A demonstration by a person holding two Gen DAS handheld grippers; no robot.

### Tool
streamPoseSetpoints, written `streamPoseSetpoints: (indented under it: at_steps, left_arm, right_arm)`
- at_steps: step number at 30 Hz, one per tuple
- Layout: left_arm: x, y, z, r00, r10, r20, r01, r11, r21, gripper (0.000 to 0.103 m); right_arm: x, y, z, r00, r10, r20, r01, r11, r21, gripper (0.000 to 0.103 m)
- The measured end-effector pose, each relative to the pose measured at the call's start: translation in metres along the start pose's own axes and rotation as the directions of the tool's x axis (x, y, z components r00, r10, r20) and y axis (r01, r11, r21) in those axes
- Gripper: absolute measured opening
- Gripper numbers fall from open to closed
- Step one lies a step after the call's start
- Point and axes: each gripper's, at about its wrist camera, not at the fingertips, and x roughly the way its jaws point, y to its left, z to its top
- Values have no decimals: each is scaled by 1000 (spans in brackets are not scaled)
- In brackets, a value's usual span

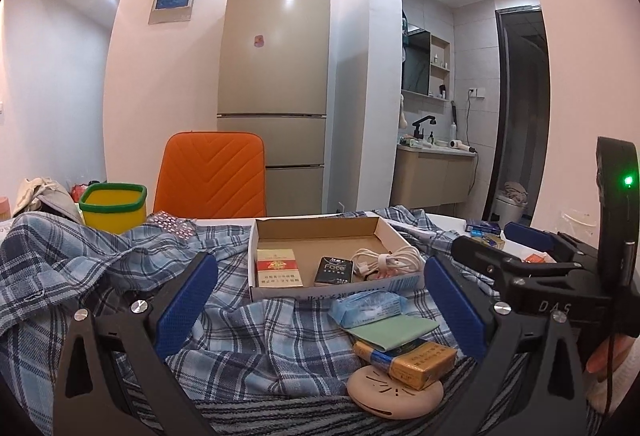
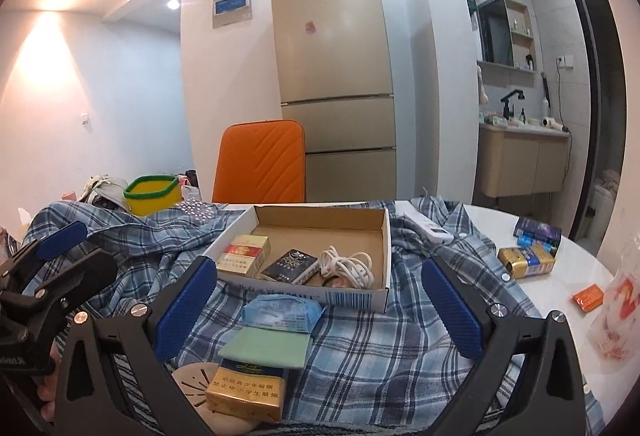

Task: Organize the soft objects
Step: 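Lower both tools toward the green pad and beige round disc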

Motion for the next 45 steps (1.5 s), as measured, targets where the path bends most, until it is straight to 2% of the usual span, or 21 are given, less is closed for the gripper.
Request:
streamPoseSetpoints:
  at_steps: [5, 7, 12, 14, 16, 18, 21, 25, 29, 34, 36, 38, 45]
  left_arm:
    - [3, 6, -1, 999, -4, -37, 3, 1000, -25, 103]
    - [5, 7, -1, 999, -4, -48, 2, 1000, -31, 103]
    - [11, 14, -3, 997, 4, -79, -9, 998, -62, 103]
    - [12, 16, -2, 996, 23, -86, -30, 997, -75, 103]
    - [14, 19, -3, 994, 53, -95, -62, 994, -91, 103]
    - [17, 22, -4, 992, 58, -112, -69, 992, -103, 103]
    - [21, 24, -6, 990, 58, -131, -73, 991, -110, 103]
    - [18, 26, -6, 990, 64, -124, -79, 990, -117, 103]
    - [14, 34, -3, 992, 71, -107, -87, 984, -157, 103]
    - [20, 36, -4, 989, 66, -135, -88, 983, -163, 103]
    - [20, 36, -4, 989, 66, -132, -87, 983, -159, 103]
    - [20, 35, -4, 989, 63, -133, -83, 984, -156, 103]
    - [23, 30, -3, 986, 26, -164, -47, 991, -126, 103]
  right_arm:
    - [0, 0, 0, 1000, -2, -3, 2, 1000, 0, 103]
    - [3, 1, 0, 1000, 7, -30, -8, 1000, -12, 103]
    - [14, 5, 4, 992, 15, -122, -20, 999, -41, 103]
    - [27, 5, 8, 979, 26, -203, -31, 999, -20, 103]
    - [45, 5, 9, 950, 25, -311, -28, 1000, -5, 103]
    - [59, 6, 9, 925, 55, -376, -48, 998, 28, 102]
    - [83, 13, 7, 875, 60, -480, -46, 998, 41, 99]
    - [106, 26, -4, 828, 36, -560, -37, 999, 9, 98]
    - [121, 33, -21, 794, 18, -607, -27, 1000, -5, 93]
    - [127, 34, -32, 776, 50, -628, -38, 999, 33, 87]
    - [129, 36, -32, 770, 49, -636, -40, 999, 29, 79]
    - [131, 35, -35, 759, 59, -648, -46, 998, 38, 75]
    - [118, 28, -29, 771, 89, -630, -58, 996, 69, 73]
